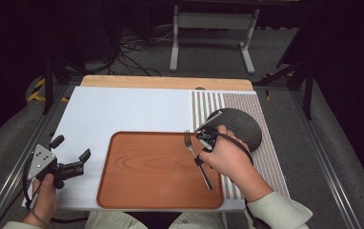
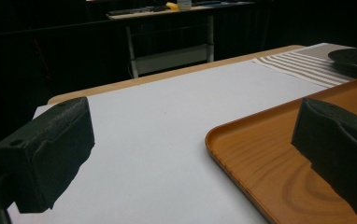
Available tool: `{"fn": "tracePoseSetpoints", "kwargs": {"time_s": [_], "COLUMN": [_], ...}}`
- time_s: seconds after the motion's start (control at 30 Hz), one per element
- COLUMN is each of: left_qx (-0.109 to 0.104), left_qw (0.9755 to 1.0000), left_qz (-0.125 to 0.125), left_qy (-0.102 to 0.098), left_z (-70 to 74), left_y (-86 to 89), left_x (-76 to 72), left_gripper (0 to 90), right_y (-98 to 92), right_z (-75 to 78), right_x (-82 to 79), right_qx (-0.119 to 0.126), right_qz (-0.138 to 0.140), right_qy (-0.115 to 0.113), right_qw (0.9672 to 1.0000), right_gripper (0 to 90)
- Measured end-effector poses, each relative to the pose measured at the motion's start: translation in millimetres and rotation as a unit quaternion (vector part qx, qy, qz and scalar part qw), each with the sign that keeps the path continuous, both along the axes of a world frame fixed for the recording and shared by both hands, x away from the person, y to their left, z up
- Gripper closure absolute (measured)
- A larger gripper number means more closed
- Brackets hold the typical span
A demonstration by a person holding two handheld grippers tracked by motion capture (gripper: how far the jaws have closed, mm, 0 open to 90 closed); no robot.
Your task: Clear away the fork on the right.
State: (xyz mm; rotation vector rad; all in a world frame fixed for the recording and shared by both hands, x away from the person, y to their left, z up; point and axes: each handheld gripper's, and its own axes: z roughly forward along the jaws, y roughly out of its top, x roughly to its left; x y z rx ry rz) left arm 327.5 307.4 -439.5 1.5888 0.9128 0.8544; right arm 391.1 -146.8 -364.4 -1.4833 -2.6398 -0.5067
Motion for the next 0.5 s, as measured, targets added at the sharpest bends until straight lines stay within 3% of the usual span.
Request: {"fn": "tracePoseSetpoints", "kwargs": {"time_s": [0.5], "left_qx": [0.0], "left_qw": [1.0], "left_qz": [0.0], "left_qy": [0.0], "left_z": [-0.1], "left_y": [-0.1], "left_x": [0.1], "left_gripper": [0.1], "right_y": [1.1], "right_z": [-21.4], "right_x": [6.1], "right_qx": [-0.018], "right_qz": [-0.021], "right_qy": [0.035], "right_qw": [0.999], "right_gripper": [84.4]}}
